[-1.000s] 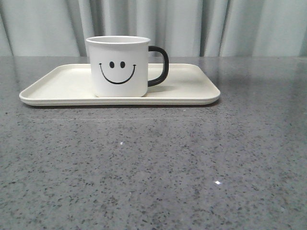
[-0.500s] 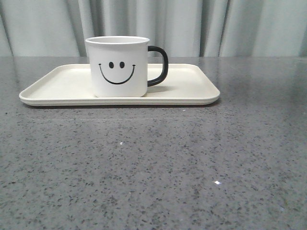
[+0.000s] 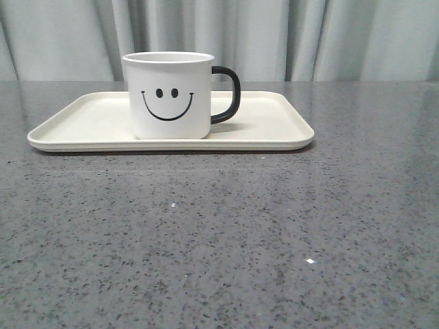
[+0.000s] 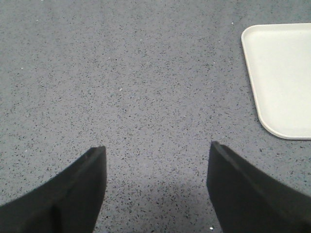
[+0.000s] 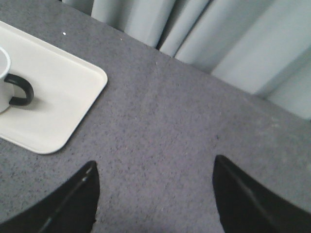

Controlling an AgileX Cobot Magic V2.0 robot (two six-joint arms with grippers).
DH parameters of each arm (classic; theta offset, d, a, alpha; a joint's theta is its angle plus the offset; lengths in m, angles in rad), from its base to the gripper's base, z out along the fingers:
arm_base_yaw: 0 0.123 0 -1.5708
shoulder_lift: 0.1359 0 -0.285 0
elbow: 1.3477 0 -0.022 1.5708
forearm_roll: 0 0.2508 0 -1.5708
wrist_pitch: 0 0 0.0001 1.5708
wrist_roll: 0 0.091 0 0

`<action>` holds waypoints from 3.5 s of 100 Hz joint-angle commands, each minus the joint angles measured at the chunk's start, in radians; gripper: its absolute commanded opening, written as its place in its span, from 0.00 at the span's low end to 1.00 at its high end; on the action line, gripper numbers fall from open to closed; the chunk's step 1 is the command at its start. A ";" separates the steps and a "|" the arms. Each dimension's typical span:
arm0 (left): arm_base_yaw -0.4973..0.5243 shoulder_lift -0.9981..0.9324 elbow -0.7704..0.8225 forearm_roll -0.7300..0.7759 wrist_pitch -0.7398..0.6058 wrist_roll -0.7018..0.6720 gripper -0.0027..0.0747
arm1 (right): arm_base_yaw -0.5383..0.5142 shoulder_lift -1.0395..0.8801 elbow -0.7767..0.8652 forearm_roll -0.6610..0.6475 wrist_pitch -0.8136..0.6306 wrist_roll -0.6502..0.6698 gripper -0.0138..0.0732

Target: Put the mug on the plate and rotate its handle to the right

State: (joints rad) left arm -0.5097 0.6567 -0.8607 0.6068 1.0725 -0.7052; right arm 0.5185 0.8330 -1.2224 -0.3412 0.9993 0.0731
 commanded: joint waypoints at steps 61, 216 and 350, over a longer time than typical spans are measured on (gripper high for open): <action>-0.001 0.001 -0.025 0.039 -0.047 -0.008 0.60 | -0.004 -0.299 0.498 -0.092 -0.206 0.339 0.63; 0.001 -0.013 -0.022 0.034 -0.056 -0.002 0.01 | -0.004 -0.299 0.498 -0.092 -0.300 0.339 0.08; 0.545 -0.669 0.864 -0.532 -1.098 0.553 0.01 | -0.004 -0.299 0.498 -0.092 -0.300 0.339 0.08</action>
State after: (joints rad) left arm 0.0328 -0.0040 0.0005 0.0708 0.1054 -0.1532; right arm 0.5185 0.5331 -0.7013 -0.3920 0.7671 0.4136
